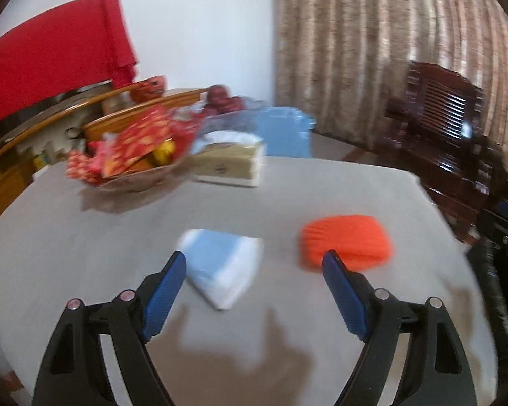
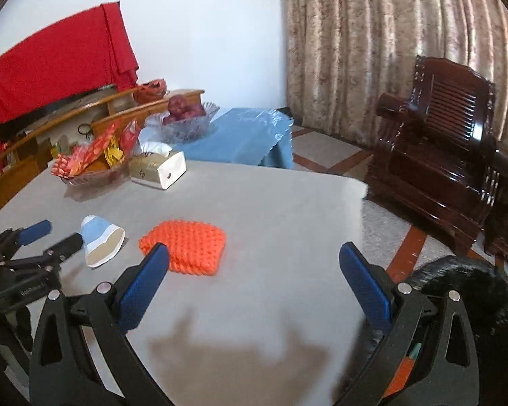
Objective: Collect trash
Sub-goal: 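Move both open grippers back over the paper cup and second orange net, then grasp the white paper cup with the left gripper while the right grasps the orange net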
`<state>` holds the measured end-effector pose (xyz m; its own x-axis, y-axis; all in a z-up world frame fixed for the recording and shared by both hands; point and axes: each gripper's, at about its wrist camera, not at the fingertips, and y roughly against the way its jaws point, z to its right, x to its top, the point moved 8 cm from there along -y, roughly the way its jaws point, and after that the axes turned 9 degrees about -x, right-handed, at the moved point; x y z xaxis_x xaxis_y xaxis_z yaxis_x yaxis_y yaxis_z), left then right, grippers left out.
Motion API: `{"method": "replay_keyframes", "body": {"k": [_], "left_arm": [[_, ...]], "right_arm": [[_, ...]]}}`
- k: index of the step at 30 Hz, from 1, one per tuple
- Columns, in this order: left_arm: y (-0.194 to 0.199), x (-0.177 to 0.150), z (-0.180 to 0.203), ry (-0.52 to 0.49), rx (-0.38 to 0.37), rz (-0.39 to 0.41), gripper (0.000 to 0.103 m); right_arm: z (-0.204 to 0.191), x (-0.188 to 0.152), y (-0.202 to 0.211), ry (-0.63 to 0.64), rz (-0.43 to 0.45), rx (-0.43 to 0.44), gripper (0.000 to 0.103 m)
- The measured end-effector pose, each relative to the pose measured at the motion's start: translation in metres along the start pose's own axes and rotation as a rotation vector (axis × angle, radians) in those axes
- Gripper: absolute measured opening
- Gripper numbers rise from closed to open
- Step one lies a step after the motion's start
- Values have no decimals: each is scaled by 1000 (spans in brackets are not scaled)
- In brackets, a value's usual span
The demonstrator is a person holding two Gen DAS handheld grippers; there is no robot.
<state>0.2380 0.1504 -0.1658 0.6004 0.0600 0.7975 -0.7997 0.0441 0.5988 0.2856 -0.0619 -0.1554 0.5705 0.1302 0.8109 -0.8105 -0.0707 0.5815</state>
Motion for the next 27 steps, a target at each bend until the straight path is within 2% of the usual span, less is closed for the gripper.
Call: {"method": "replay_keyframes", "body": {"k": [4,8,11,17,24,27], "left_arm": [[-23,-5,-42,74,51,-37,81],[-45,-10,-61,113,60,-74,80],[-59,-14,-65,134,50,-101,80],[-77,-27,-65,157,55,-159,80],[-96,-41,-64,228,19,-218,80],[-99,-39,-62,237,12,-216,80]], "right_arm": [[-23,3,-34,5,-32,7,98],[-48,4,-65,35,-64,21,98],[-63,3,-84,58,-84,19,98],[-71,-10,-114,75,-146,6,97],[-74,-25,-128,79,-200,39,97],[-75,-27,-130,73,-216,54,97]]}}
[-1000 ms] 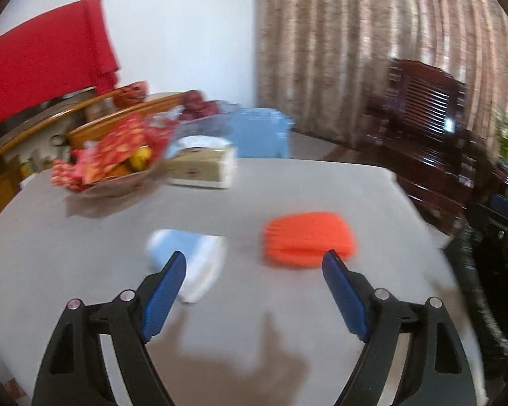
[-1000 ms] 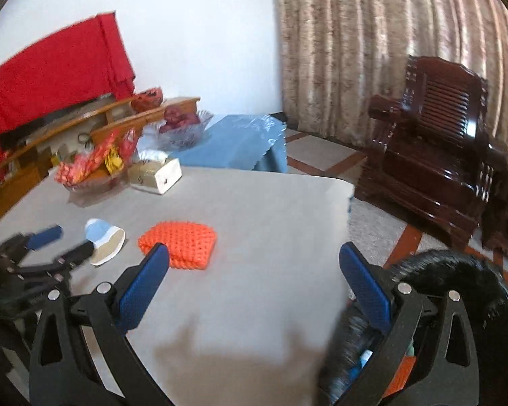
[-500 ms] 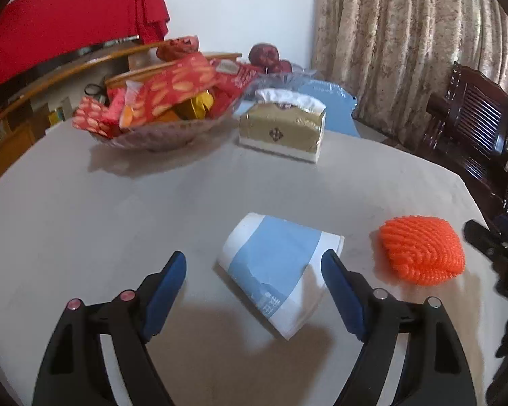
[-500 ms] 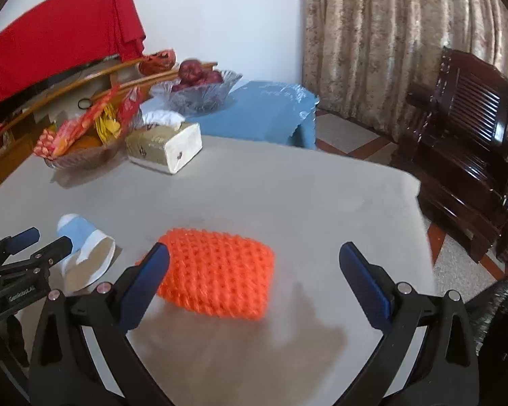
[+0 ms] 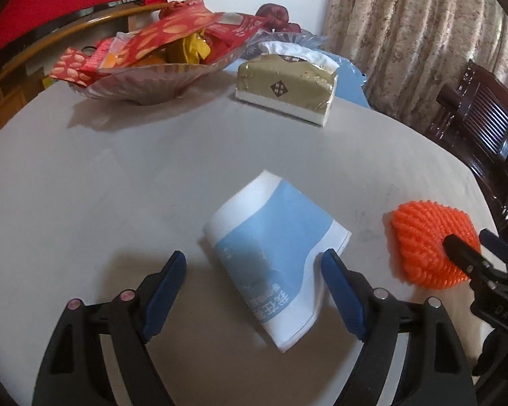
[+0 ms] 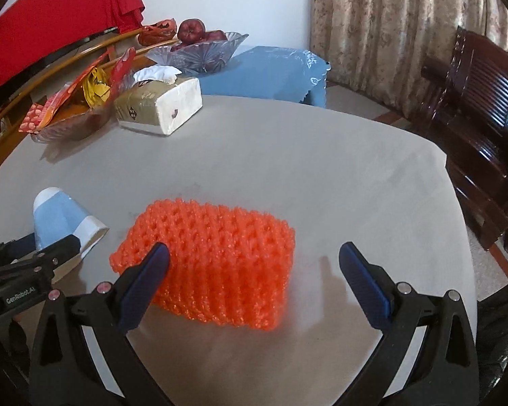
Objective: Collect trash
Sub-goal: 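Grasp the white paper cup with the left gripper while the right grasps the orange net, then carry the paper cup and orange net over the black bin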
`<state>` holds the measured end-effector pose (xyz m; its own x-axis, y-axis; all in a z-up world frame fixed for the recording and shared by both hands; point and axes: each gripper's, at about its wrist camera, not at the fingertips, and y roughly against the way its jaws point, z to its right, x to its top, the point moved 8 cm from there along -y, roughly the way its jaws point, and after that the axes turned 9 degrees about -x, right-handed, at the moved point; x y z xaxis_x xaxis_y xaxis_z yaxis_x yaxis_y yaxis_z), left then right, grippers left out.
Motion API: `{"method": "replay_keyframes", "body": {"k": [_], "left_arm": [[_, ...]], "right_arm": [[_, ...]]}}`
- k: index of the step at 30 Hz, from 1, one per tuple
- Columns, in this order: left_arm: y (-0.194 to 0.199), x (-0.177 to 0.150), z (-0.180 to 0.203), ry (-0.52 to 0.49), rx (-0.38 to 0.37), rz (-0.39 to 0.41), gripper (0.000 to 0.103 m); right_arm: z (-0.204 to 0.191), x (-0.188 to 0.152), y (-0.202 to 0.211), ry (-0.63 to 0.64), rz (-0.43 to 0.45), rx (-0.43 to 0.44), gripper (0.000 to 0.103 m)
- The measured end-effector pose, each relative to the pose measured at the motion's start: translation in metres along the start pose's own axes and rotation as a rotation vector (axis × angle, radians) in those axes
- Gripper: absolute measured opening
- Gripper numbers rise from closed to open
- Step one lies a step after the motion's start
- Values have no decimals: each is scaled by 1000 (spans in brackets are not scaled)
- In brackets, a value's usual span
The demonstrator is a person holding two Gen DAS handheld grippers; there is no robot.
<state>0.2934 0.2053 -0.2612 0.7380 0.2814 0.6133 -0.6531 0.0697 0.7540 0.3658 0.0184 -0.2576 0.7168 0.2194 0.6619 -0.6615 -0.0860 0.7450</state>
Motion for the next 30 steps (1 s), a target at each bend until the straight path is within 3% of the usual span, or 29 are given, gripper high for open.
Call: {"method": "replay_keyframes", "body": {"k": [2,5,8,10,15,21,30], "left_arm": [[-1,1,1,4,-4,2,75],[-1,1,8,-22,-19,6,53],[-3,3,13,-24,-29,12,43],[-2,4,15,-11,-46,22,32],[10,7,27,-43,-65,51,19],[37,9,46,-73,-88,96,18],[91,9,94,-169,-130,170,18]], "right_arm": [[-2,-1,-3,0,-18,16,97],[-4,-3,-5,-13,-33,56,93],[-10,-4,-2,-19,-35,137,73],[-16,-4,3,-15,-26,163,53],[-20,-2,20,-3,1,182,29],[-9,7,55,-20,54,201,26],[26,25,133,-10,197,131,26]]}}
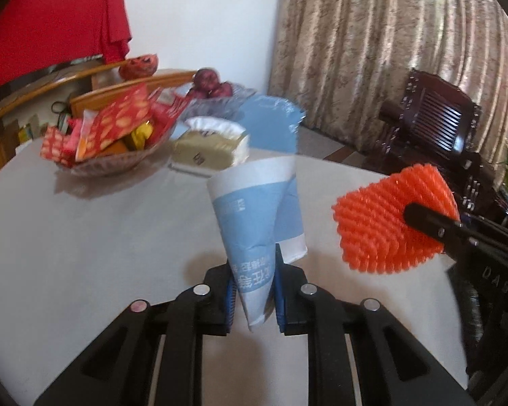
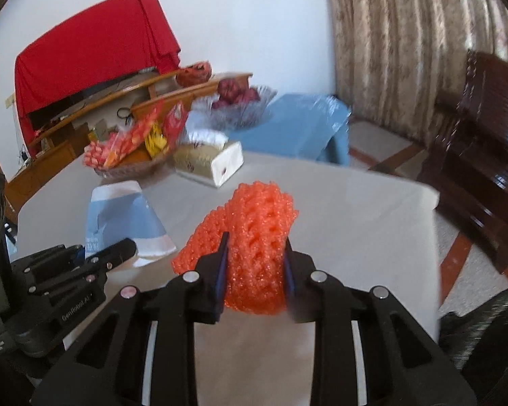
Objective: Collect trash
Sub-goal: 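Carry the paper cup and orange net over the black bin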
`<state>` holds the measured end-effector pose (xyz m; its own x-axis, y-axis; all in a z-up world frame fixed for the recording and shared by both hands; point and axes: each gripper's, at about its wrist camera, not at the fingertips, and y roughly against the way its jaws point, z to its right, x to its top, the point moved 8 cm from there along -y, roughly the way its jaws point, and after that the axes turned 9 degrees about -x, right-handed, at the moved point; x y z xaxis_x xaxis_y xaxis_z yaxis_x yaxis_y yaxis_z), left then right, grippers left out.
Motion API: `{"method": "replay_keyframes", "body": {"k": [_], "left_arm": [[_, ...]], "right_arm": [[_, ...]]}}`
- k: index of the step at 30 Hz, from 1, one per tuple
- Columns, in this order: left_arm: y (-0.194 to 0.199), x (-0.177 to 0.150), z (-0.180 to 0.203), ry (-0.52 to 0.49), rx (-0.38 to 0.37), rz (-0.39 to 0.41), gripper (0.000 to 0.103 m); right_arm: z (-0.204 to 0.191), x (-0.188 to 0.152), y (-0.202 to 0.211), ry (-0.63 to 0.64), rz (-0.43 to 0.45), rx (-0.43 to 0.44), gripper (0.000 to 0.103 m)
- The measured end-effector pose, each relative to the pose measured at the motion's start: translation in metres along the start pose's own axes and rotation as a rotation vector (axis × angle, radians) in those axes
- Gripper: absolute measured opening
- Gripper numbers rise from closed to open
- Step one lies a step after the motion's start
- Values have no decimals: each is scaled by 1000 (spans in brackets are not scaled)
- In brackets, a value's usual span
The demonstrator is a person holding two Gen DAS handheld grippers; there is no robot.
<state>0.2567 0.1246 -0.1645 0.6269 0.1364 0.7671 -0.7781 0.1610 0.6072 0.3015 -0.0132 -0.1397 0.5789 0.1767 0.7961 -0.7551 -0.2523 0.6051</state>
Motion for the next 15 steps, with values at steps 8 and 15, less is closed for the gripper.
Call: {"method": "replay_keyframes", "body": {"k": [8,15], "left_arm": [[37,17,57,-58,-80,52,18],[52,22,113,-121,-159,78,18]], "right_arm": [[44,14,65,-51,81,-60,26],[88,9,117,-89,127,-132,26]]}}
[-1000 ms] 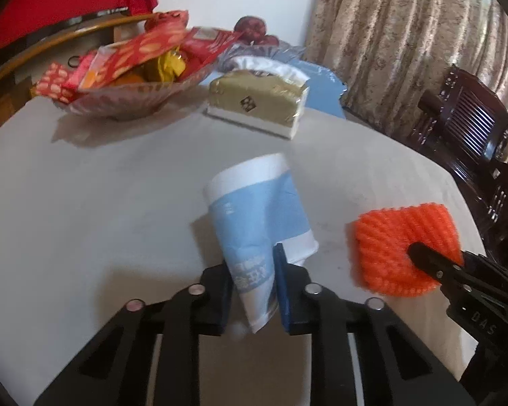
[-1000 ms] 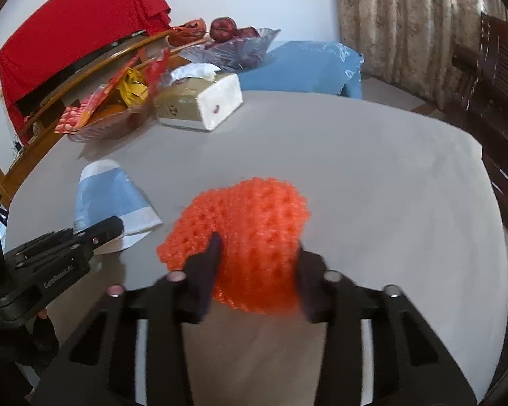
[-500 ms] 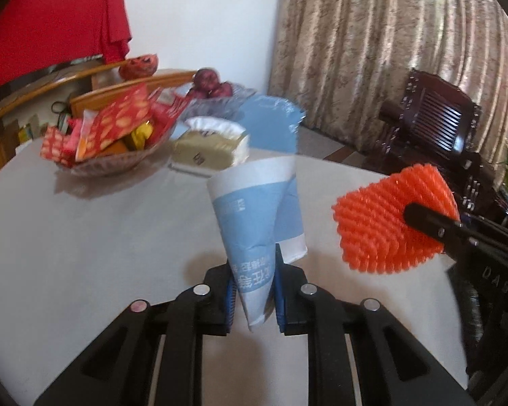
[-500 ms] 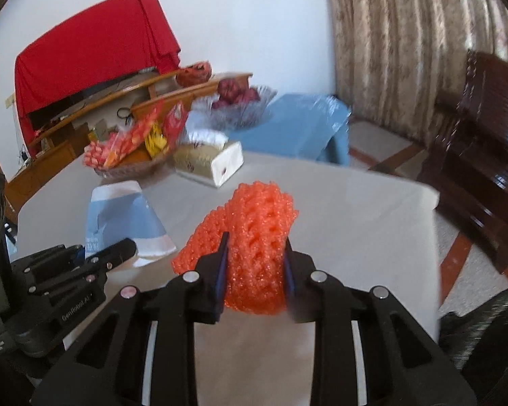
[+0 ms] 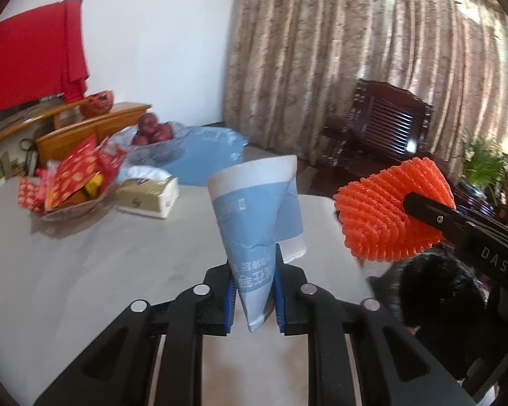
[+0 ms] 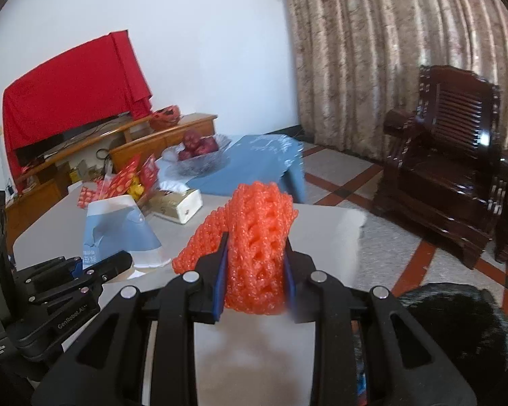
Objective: Collect trash
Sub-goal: 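Carry the paper cup and orange net over the black bin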
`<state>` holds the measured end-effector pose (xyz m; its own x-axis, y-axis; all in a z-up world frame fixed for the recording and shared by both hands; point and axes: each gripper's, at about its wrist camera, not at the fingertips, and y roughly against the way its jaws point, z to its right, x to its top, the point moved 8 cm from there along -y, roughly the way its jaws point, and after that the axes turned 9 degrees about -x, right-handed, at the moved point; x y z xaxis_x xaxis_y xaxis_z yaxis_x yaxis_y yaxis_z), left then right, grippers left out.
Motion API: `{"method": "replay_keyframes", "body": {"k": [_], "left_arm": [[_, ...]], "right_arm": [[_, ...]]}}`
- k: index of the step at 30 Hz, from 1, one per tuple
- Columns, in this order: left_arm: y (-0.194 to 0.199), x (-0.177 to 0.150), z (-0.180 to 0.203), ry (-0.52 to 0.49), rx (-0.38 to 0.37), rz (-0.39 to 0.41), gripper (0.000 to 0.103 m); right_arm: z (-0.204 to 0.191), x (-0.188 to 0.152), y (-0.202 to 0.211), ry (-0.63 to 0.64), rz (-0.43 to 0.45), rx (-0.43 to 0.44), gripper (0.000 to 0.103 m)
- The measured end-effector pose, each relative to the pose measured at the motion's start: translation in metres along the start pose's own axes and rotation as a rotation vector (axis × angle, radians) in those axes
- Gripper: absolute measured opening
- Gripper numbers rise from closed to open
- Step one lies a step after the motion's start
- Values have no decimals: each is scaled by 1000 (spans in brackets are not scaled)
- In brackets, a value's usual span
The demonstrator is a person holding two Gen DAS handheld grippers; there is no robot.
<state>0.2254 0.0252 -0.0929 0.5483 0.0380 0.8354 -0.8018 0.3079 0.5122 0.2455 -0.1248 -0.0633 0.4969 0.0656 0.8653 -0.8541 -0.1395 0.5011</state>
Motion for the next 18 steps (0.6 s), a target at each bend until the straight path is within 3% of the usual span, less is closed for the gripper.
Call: {"method": "replay_keyframes", "body": {"k": [9,18], "left_arm": [[-9,-1,95,-94,-133,-6,18],[-25,-20,185,-186,-269,-44,18]], "right_arm": [[87,-11,56,-52,40,-137,26],[168,-45,91,-108,33,-285,26]]}}
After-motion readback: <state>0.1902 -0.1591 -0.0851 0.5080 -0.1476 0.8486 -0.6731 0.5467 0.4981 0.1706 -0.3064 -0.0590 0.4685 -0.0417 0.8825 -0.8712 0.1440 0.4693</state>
